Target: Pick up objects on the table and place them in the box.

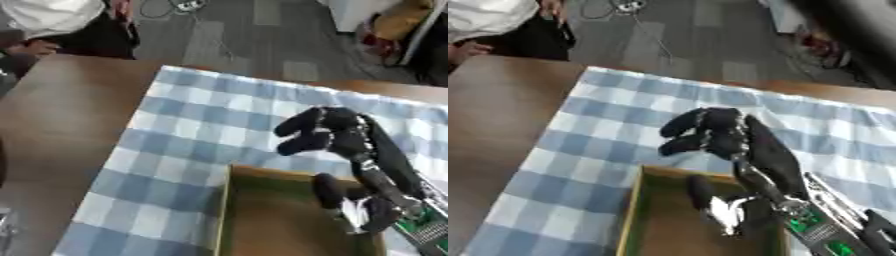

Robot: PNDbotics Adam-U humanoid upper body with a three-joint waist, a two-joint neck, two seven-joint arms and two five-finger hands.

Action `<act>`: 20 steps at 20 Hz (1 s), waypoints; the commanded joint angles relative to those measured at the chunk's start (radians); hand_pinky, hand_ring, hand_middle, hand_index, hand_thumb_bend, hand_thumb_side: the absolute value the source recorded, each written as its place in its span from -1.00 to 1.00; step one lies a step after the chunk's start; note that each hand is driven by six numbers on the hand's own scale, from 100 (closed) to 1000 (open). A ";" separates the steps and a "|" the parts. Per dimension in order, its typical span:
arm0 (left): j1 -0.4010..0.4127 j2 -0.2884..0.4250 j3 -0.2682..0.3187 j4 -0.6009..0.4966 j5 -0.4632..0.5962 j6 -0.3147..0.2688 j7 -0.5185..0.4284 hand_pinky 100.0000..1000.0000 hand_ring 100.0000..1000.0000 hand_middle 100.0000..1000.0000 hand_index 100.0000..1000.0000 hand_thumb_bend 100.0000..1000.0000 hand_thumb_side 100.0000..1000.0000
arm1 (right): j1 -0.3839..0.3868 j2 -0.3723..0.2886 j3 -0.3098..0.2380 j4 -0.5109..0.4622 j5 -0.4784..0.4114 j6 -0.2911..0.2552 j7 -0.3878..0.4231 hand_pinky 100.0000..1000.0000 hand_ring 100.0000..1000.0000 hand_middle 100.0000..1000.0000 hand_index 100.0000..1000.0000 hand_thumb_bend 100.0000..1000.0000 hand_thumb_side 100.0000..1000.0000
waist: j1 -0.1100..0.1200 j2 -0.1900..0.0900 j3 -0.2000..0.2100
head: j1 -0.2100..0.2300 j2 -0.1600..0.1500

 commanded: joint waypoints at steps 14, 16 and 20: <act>0.012 0.020 0.012 -0.015 -0.006 0.007 -0.006 0.35 0.42 0.81 0.99 -0.62 0.98 | 0.006 0.146 -0.208 -0.017 0.079 -0.114 -0.422 -0.23 0.14 0.29 0.29 -1.00 1.00 | 0.011 -0.040 -0.022 | 0.036 -0.300; 0.010 0.019 0.012 -0.015 -0.008 0.006 -0.006 0.35 0.42 0.80 0.98 -0.62 0.97 | 0.010 0.148 -0.212 -0.017 0.070 -0.110 -0.435 -0.23 0.14 0.29 0.30 -1.00 1.00 | 0.010 -0.048 -0.024 | 0.027 -0.308; 0.006 0.018 0.012 -0.015 -0.013 0.003 -0.006 0.35 0.42 0.80 0.97 -0.62 0.97 | 0.023 0.153 -0.231 -0.017 0.071 -0.068 -0.442 -0.18 0.18 0.32 0.37 -1.00 1.00 | 0.007 -0.058 -0.027 | 0.020 -0.321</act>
